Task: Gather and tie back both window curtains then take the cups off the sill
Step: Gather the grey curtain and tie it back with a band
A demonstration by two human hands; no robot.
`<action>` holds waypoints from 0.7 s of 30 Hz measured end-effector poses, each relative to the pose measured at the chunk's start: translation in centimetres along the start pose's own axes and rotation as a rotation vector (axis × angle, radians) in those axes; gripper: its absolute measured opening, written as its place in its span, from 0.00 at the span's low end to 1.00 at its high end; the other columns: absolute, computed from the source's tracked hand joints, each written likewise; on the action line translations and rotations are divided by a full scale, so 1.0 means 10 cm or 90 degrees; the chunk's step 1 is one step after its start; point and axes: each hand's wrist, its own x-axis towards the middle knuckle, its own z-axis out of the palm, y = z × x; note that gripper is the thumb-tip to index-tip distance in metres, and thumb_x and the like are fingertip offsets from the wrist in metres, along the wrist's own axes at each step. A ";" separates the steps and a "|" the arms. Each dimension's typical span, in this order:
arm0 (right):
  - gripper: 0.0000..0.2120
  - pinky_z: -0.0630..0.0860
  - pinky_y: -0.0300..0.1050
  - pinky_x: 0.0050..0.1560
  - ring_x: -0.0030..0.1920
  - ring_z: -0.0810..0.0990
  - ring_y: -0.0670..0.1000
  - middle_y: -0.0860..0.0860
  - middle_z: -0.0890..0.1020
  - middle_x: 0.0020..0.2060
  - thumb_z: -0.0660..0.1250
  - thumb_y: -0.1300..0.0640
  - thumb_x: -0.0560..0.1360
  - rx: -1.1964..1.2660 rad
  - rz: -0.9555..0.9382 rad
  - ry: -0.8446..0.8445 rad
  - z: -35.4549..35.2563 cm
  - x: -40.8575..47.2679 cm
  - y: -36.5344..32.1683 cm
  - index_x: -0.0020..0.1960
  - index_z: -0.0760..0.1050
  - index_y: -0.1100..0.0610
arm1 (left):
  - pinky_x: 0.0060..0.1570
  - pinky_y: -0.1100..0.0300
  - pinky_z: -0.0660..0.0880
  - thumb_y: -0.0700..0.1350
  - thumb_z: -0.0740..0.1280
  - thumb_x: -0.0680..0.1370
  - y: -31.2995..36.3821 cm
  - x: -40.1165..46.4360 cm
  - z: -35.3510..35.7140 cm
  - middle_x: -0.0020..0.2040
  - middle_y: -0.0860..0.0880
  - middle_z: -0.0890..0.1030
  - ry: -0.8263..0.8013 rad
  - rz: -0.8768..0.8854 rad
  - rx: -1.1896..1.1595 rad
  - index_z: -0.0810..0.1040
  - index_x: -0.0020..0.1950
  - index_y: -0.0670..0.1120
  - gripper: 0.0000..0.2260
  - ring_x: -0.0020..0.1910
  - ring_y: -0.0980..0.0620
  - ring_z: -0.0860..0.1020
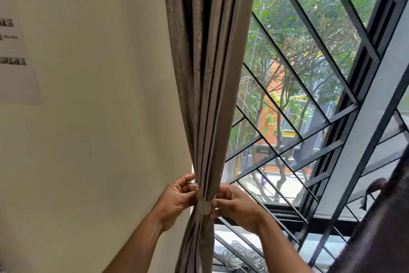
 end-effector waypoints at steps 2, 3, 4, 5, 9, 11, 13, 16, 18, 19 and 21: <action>0.15 0.82 0.48 0.52 0.50 0.85 0.55 0.63 0.83 0.57 0.67 0.70 0.83 0.004 -0.003 -0.014 -0.05 0.00 0.02 0.69 0.78 0.67 | 0.63 0.38 0.80 0.37 0.80 0.73 0.00 0.02 0.00 0.59 0.28 0.83 -0.026 -0.007 0.012 0.83 0.65 0.40 0.20 0.55 0.37 0.83; 0.14 0.81 0.49 0.52 0.50 0.85 0.55 0.64 0.84 0.57 0.67 0.69 0.83 -0.001 -0.010 0.001 -0.06 0.01 0.03 0.68 0.80 0.66 | 0.58 0.42 0.82 0.37 0.81 0.73 0.00 0.02 0.00 0.54 0.31 0.83 -0.014 -0.001 0.036 0.84 0.58 0.40 0.15 0.51 0.39 0.82; 0.12 0.81 0.49 0.52 0.50 0.85 0.56 0.66 0.85 0.57 0.69 0.68 0.83 -0.005 -0.021 0.033 -0.06 0.03 0.05 0.65 0.81 0.65 | 0.53 0.46 0.82 0.37 0.81 0.72 0.00 0.02 0.01 0.49 0.34 0.83 0.007 0.003 0.054 0.84 0.51 0.41 0.10 0.48 0.42 0.81; 0.10 0.81 0.51 0.53 0.51 0.84 0.58 0.70 0.85 0.58 0.70 0.65 0.83 -0.004 -0.031 0.068 -0.06 0.04 0.07 0.64 0.81 0.65 | 0.51 0.49 0.82 0.35 0.80 0.72 -0.02 0.03 0.02 0.46 0.38 0.83 0.024 0.009 0.075 0.83 0.46 0.42 0.08 0.45 0.44 0.81; 0.12 0.78 0.55 0.56 0.56 0.81 0.64 0.73 0.83 0.61 0.71 0.61 0.84 0.025 -0.055 0.130 -0.03 0.11 0.16 0.65 0.81 0.64 | 0.59 0.48 0.84 0.33 0.79 0.74 -0.11 0.01 0.11 0.49 0.38 0.89 0.066 0.037 0.109 0.87 0.48 0.38 0.05 0.49 0.39 0.87; 0.11 0.79 0.52 0.53 0.55 0.82 0.63 0.70 0.85 0.61 0.69 0.64 0.84 0.033 -0.056 0.143 -0.03 0.12 0.16 0.66 0.81 0.64 | 0.62 0.48 0.84 0.36 0.80 0.74 -0.14 -0.01 0.14 0.52 0.37 0.90 0.079 0.053 0.111 0.88 0.56 0.38 0.11 0.54 0.38 0.88; 0.12 0.81 0.50 0.51 0.53 0.83 0.61 0.69 0.86 0.60 0.68 0.66 0.84 0.035 -0.057 0.150 -0.01 0.15 0.15 0.67 0.79 0.65 | 0.59 0.51 0.85 0.37 0.80 0.73 -0.13 -0.03 0.15 0.52 0.37 0.89 0.086 0.052 0.095 0.88 0.56 0.37 0.13 0.53 0.40 0.88; 0.13 0.79 0.50 0.48 0.50 0.82 0.59 0.71 0.84 0.58 0.70 0.65 0.83 0.032 -0.059 0.175 0.05 0.19 0.20 0.66 0.76 0.65 | 0.54 0.58 0.84 0.38 0.81 0.71 -0.12 -0.01 0.09 0.54 0.38 0.89 0.080 0.056 0.096 0.86 0.61 0.39 0.18 0.54 0.44 0.87; 0.14 0.78 0.53 0.50 0.51 0.82 0.59 0.71 0.83 0.59 0.72 0.64 0.83 0.028 -0.057 0.197 0.08 0.21 0.24 0.66 0.75 0.64 | 0.57 0.58 0.83 0.38 0.80 0.74 -0.08 -0.01 0.05 0.59 0.41 0.89 0.028 0.049 0.095 0.84 0.67 0.43 0.21 0.59 0.45 0.87; 0.14 0.78 0.54 0.50 0.50 0.83 0.58 0.71 0.83 0.59 0.72 0.64 0.82 0.016 -0.054 0.211 0.09 0.22 0.24 0.66 0.75 0.65 | 0.60 0.57 0.82 0.37 0.78 0.76 -0.05 -0.03 0.05 0.60 0.41 0.88 -0.007 0.040 0.102 0.84 0.68 0.43 0.20 0.60 0.45 0.87; 0.12 0.78 0.52 0.45 0.47 0.82 0.57 0.72 0.82 0.56 0.73 0.65 0.80 -0.022 -0.052 0.253 0.12 0.24 0.21 0.63 0.77 0.64 | 0.63 0.56 0.82 0.35 0.75 0.78 -0.02 -0.03 0.04 0.61 0.41 0.88 -0.046 0.033 0.114 0.85 0.67 0.41 0.17 0.61 0.45 0.87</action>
